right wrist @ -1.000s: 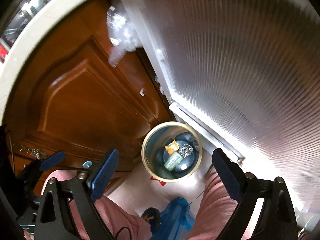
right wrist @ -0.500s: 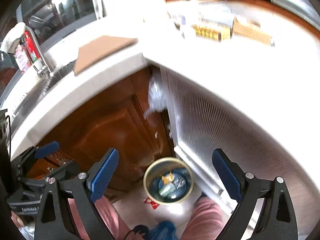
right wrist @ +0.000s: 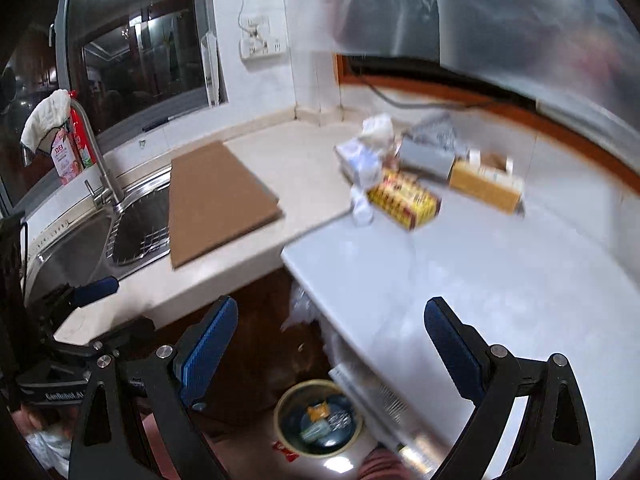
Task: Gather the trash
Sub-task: 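Raise both tools back up to the counter, then grasp the white-blue box with the left tool while the right tool grasps the yellow-red box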
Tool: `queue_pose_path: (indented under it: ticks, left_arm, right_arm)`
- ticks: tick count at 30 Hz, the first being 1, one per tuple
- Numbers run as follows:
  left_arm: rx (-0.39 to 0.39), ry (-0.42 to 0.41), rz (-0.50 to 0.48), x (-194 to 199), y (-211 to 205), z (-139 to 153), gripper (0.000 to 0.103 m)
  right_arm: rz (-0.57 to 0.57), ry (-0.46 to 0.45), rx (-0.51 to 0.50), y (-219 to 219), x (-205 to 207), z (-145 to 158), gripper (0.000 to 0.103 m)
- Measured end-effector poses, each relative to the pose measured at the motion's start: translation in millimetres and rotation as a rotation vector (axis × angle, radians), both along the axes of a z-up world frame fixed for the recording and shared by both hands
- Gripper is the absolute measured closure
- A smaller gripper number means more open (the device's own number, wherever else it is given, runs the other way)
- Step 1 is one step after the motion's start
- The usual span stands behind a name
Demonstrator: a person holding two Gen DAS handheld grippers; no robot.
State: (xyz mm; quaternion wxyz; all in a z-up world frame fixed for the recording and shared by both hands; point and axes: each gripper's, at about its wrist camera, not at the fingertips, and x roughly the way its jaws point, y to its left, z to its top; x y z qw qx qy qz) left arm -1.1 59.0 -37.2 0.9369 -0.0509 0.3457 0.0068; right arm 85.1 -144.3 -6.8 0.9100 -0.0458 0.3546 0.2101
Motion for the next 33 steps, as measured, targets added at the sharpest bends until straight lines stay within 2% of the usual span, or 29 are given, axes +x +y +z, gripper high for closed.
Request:
queue_pose_path:
  ticks: [4, 7, 13, 17, 19, 21, 27, 33]
  left_arm:
    - [0.022, -0.027, -0.002, 24.1, -1.1, 23.0, 0.013]
    - [0.052, -0.028, -0.007, 47.2, -1.4, 32.7, 0.013]
    - [0.068, 0.017, -0.01, 99.7, 3.7, 33.3, 0.013]
    - [0.04, 0.075, -0.045, 137.0, 0.8, 22.8, 0.013]
    - [0.024, 0.095, -0.069, 153.4, -4.1, 17.9, 0.013]
    - [0.013, 0.118, -0.091, 172.4, -10.5, 13.6, 0.013]
    - [-0.027, 0.156, -0.135, 232.4, -31.6, 11.5, 0.013]
    - [-0.095, 0.213, -0.124, 310.7, -45.9, 12.2, 0.013]
  right_arm:
    - [0.0, -0.044, -0.028, -7.6, 24.7, 24.1, 0.007]
    - [-0.003, -0.058, -0.047, -13.1, 48.0, 31.1, 0.007]
    - [-0.049, -0.025, -0.057, -33.1, 107.3, 26.3, 0.007]
    - [-0.067, -0.011, -0.072, -42.5, 141.1, 11.5, 0.009]
    - [-0.071, -0.004, -0.091, -43.5, 159.0, 3.0, 0.014]
    - [-0.06, 0.019, -0.1, -41.7, 180.2, -7.0, 0.024]
    - [0.017, 0.095, -0.104, -26.1, 234.3, -39.7, 0.024]
    - [0.07, 0.136, -0.088, -11.1, 261.9, -61.3, 0.024]
